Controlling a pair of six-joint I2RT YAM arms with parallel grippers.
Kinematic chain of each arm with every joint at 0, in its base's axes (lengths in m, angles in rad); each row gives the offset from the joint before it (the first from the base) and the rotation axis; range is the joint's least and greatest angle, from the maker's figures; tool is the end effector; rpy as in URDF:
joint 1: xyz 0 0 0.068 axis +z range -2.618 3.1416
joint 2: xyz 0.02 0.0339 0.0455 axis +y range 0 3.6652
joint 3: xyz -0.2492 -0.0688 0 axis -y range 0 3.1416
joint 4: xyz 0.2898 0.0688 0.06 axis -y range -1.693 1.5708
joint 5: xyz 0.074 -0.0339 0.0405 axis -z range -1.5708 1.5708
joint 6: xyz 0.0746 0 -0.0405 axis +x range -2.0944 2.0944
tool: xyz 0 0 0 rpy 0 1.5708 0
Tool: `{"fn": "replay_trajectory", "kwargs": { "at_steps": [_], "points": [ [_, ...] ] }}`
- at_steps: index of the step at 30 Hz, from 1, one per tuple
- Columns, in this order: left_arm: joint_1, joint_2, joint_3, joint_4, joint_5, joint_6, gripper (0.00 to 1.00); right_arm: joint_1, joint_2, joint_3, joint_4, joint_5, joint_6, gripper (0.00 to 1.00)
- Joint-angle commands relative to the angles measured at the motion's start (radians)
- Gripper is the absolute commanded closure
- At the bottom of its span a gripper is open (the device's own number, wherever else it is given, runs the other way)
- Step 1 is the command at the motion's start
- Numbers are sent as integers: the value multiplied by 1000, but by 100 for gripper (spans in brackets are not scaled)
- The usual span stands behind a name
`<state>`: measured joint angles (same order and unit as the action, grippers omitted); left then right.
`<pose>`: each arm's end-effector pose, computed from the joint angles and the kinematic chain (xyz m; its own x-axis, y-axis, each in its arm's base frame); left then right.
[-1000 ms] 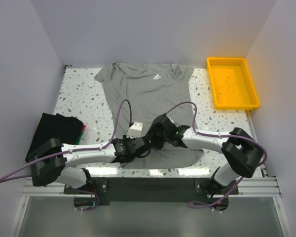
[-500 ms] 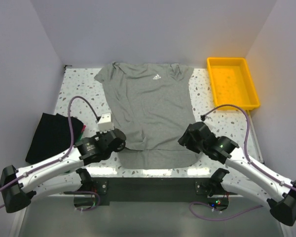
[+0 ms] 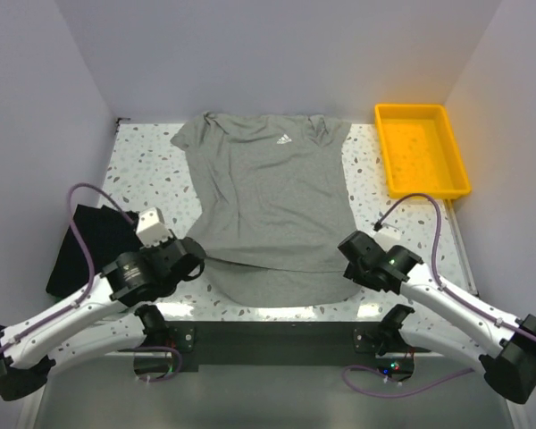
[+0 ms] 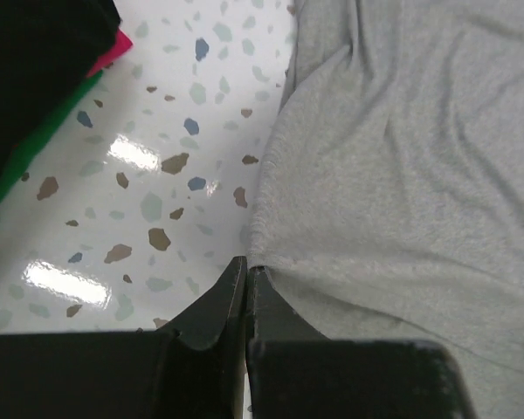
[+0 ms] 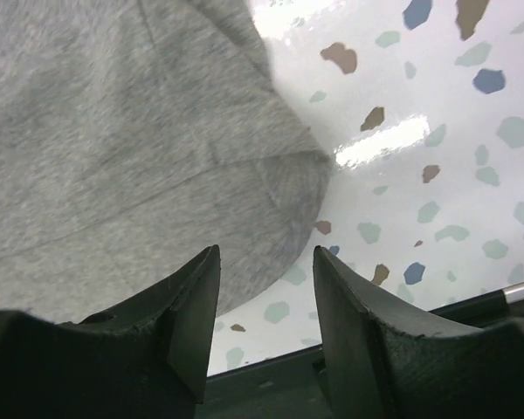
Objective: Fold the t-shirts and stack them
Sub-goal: Flatten the tshirt out
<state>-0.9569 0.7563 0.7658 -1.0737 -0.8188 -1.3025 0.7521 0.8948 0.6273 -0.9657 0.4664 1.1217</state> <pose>0.1532 -0.1228 0.2380 -0.4751 -0.4692 -0.7444 -0.3918 0.8703 -0.2986 0.1734 0.1162 0.1565 -0.7509 0.3994 -0.5260 0.4030 0.9080 0.1142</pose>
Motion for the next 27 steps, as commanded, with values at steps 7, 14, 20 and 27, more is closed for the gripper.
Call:
{"fn": "replay_trajectory", "kwargs": {
  "at_steps": [7, 14, 20, 27],
  "points": [
    [6, -89, 115, -238, -197, -149, 100, -39, 124, 124, 87, 39, -190, 59],
    [6, -127, 133, -242, -221, -113, 100, 72, 346, 242, 124, 44, -309, 64],
    [6, -129, 199, -242, -267, -81, 100, 90, 386, 236, 229, -31, -424, 64],
    [6, -103, 260, -242, -316, -58, 100, 161, 463, 296, 312, -63, -536, 63]
  ]
}}
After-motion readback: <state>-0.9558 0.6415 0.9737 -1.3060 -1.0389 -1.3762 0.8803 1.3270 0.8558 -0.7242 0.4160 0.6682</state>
